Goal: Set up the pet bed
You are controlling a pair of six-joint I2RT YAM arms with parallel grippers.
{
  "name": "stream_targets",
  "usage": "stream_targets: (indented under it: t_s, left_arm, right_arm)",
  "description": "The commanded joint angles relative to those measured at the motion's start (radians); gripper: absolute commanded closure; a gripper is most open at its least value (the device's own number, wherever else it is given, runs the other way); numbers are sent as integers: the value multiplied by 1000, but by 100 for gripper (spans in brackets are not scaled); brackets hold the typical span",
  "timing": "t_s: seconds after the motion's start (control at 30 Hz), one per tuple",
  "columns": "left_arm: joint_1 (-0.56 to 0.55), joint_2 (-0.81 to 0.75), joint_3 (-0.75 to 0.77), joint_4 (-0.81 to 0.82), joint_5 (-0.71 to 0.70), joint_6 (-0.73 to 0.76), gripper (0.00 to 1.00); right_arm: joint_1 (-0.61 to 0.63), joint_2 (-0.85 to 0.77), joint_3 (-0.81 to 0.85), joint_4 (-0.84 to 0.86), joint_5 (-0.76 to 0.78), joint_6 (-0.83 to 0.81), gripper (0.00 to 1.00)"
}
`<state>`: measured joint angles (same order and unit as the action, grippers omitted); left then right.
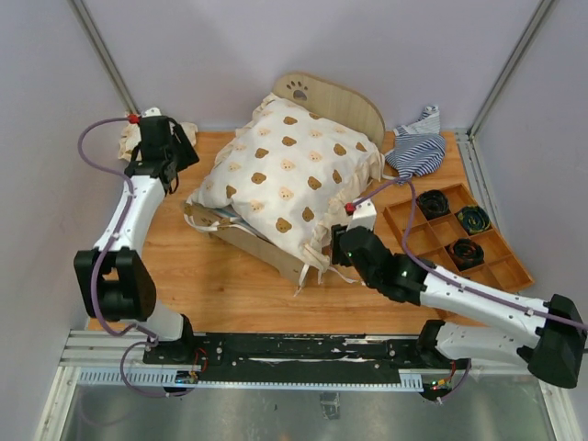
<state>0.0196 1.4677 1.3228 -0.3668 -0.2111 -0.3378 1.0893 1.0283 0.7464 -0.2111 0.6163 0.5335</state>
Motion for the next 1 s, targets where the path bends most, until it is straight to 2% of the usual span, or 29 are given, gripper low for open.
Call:
stream_targets:
  t_s: [0.0, 0.13, 0.3, 0.5, 0.7, 0.97]
  left_arm:
    - [22, 98, -22, 27, 45, -79, 34]
    - [21, 126, -128, -17, -11, -209, 37]
    - [19, 20, -380, 41, 32, -292, 38]
    - [-21, -254, -613, 28, 51, -362, 44]
    - [-204, -540, -761, -20, 47, -513, 47]
    - [-347, -739, -880, -43, 111, -653, 51]
  right_arm:
    - [-198, 55, -9, 92, -139, 2, 50]
    - [-346, 124, 6, 121, -219, -9, 52]
    - [-505, 212, 7, 174, -329, -13, 54]
    - [-519, 255, -16, 170, -432, -29, 56]
    - [-528, 255, -20, 170, -461, -85, 55]
    - [-549, 455, 105, 251, -684, -301, 55]
